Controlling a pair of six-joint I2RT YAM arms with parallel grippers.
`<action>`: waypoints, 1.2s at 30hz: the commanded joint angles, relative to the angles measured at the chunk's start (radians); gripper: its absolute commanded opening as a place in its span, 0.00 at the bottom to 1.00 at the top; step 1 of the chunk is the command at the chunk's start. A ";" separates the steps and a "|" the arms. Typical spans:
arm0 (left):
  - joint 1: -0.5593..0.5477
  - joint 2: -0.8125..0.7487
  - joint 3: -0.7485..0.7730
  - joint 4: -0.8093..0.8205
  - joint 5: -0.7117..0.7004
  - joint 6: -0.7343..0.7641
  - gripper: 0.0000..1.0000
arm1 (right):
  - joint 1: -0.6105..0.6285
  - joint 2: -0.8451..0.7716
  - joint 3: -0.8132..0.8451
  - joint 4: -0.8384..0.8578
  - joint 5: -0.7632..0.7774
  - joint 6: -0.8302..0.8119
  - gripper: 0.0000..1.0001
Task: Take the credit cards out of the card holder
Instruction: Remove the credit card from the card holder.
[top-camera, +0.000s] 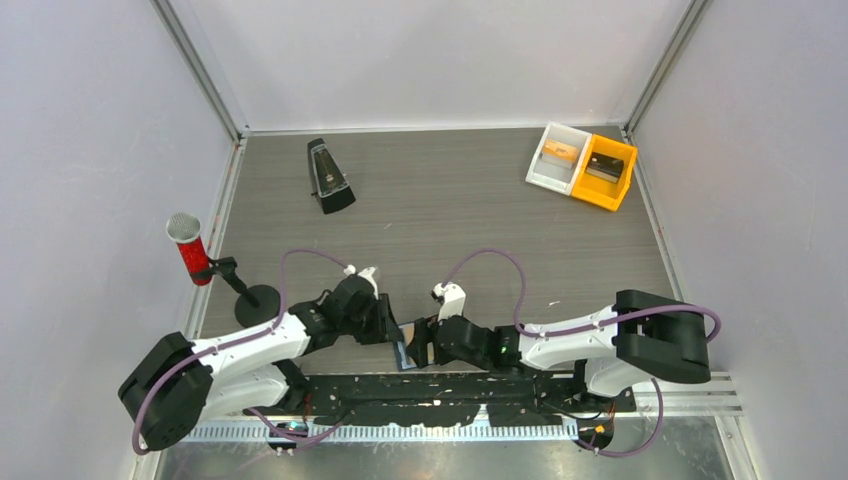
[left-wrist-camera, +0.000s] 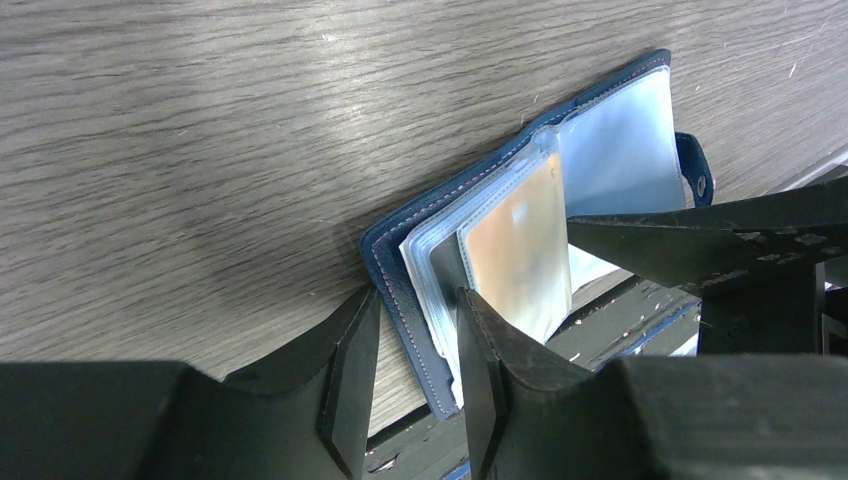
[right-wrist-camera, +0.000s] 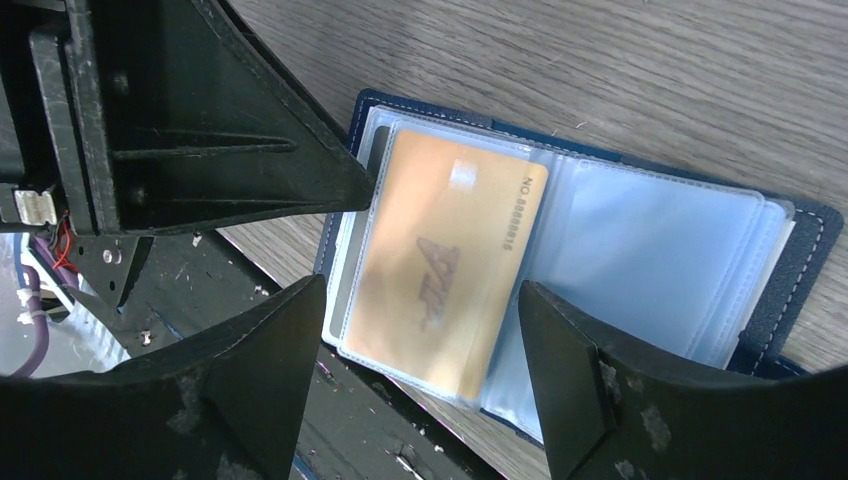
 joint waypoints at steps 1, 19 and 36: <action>-0.003 0.026 0.028 0.051 0.049 0.017 0.36 | 0.004 0.034 0.047 -0.036 0.013 -0.018 0.78; -0.003 -0.021 0.027 0.122 0.116 -0.005 0.36 | 0.030 0.074 0.116 -0.143 0.070 -0.032 0.79; -0.003 -0.028 0.008 0.135 0.124 0.003 0.36 | 0.031 0.051 0.115 -0.164 0.097 -0.017 0.71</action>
